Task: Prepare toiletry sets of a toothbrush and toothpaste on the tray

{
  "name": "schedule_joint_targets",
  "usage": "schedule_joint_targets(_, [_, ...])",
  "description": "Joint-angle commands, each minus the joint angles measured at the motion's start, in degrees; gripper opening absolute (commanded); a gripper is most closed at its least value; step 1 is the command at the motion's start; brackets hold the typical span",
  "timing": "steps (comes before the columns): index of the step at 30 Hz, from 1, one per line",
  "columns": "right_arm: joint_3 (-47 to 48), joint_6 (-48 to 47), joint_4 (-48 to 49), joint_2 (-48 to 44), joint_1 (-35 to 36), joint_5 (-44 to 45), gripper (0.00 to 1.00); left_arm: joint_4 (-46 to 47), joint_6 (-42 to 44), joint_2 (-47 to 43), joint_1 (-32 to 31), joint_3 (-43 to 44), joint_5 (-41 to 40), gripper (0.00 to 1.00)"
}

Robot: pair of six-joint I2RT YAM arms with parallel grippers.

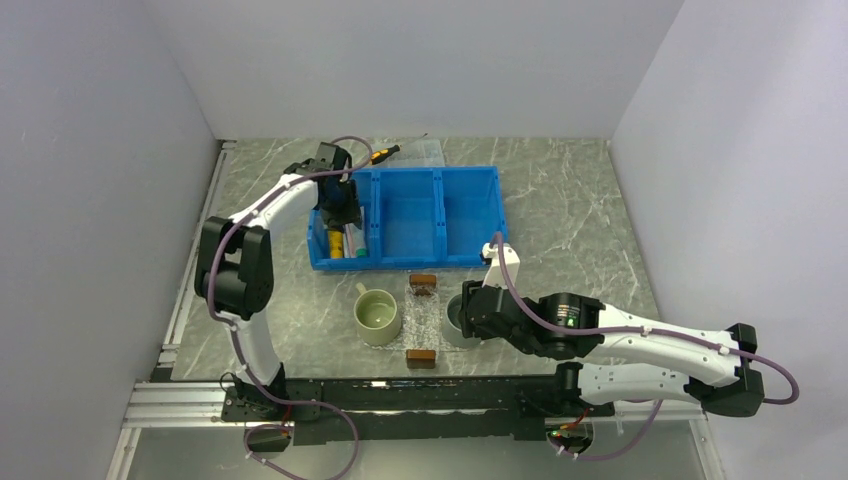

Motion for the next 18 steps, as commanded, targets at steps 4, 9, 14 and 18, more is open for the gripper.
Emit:
schedule_joint_targets(4, [0.5, -0.3, -0.2, -0.5, 0.0, 1.5, 0.51, 2.3, -0.8, 5.1, -0.1, 3.1, 4.4, 0.50])
schedule_joint_targets(9, [-0.3, 0.4, -0.7, -1.1, 0.1, 0.9, 0.51, 3.3, -0.8, 7.5, 0.0, 3.4, 6.5, 0.50])
schedule_joint_targets(14, [-0.7, 1.0, -0.6, -1.5, 0.1, 0.7, 0.51, 1.7, 0.0, 9.9, -0.1, 5.4, 6.2, 0.51])
schedule_joint_targets(18, [-0.9, 1.1, -0.5, -1.6, 0.1, 0.6, 0.51, 1.5, 0.4, 10.7, 0.0, 5.9, 6.2, 0.50])
